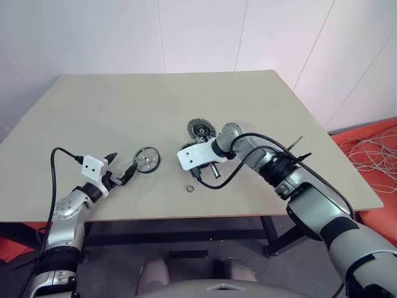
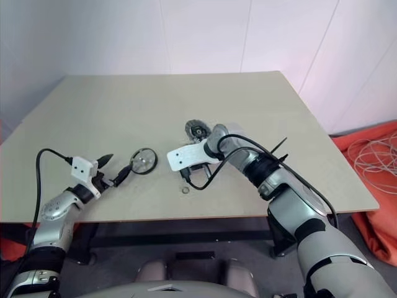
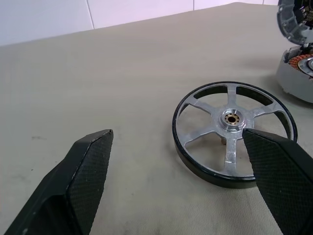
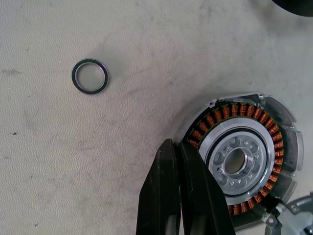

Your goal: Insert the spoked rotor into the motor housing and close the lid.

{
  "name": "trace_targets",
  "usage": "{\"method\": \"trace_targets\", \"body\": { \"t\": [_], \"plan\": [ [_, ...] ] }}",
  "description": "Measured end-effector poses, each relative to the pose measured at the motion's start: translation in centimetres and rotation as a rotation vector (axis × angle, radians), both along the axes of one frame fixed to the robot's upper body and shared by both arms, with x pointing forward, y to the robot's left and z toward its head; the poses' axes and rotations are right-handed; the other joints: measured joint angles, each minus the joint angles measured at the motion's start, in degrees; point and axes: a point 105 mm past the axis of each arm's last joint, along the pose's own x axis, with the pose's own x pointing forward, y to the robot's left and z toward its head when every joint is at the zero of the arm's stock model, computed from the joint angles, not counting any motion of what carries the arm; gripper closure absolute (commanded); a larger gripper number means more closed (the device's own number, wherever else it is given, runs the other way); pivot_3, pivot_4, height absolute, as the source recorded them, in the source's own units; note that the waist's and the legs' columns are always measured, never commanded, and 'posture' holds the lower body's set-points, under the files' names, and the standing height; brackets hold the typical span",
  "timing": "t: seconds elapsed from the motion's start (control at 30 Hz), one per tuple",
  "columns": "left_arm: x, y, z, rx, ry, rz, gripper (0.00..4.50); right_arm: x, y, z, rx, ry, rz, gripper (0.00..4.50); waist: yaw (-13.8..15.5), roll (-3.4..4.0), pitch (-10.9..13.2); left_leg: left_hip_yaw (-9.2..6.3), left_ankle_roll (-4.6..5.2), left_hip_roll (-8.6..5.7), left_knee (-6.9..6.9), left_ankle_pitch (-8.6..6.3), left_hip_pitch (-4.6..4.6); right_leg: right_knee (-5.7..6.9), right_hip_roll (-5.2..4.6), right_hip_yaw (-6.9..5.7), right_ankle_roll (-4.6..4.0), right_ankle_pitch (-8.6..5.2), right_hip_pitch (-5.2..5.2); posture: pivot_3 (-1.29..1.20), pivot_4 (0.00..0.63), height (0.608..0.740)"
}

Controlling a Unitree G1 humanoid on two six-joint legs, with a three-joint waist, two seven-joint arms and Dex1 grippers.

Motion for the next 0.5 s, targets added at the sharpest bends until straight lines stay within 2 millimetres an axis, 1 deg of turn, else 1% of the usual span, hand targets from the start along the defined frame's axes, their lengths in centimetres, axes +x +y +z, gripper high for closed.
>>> {"method": "trace_targets", "body": {
  "t": [0.13,0.27,0.43,0.5],
  "plan": [
    [0.0,0.0,0.0,0.001,-0.004,0.000,0.00,-0.5,0.3,0.2,-0.010,0.008,0.043,4.44,0.0,-0.01,0.0,0.01,0.00,0.00,-0.05,0.00,-0.02,0.00,0.00,0.01,-0.05,-0.01,-0.04,0.00,0.000,0.740],
    [0.1,0.0,0.0,0.001,-0.008,-0.004,0.00,-1.5,1.0,0.5,-0.008,0.015,0.107,4.44,0.0,-0.01,0.0,0.03,0.01,0.06,-0.08,0.00,-0.10,0.01,0.04,-0.01,-0.38,0.10,-0.13,0.00,0.000,0.740],
    [0.3,0.1,-0.1,-0.004,-0.003,-0.001,0.00,-2.7,1.6,0.5,0.001,0.028,0.162,4.44,0.1,-0.05,0.1,0.02,0.00,0.06,-0.06,0.00,-0.13,0.01,0.04,-0.01,-0.25,0.02,-0.15,0.00,0.000,0.740],
    [0.4,0.1,-0.1,-0.004,-0.004,-0.001,0.00,-2.9,1.7,0.4,0.002,0.033,0.169,4.44,0.0,-0.07,0.1,0.01,0.00,0.07,-0.05,0.00,-0.12,0.03,0.04,-0.01,-0.17,-0.02,-0.14,0.00,0.000,0.740]
  ]
}}
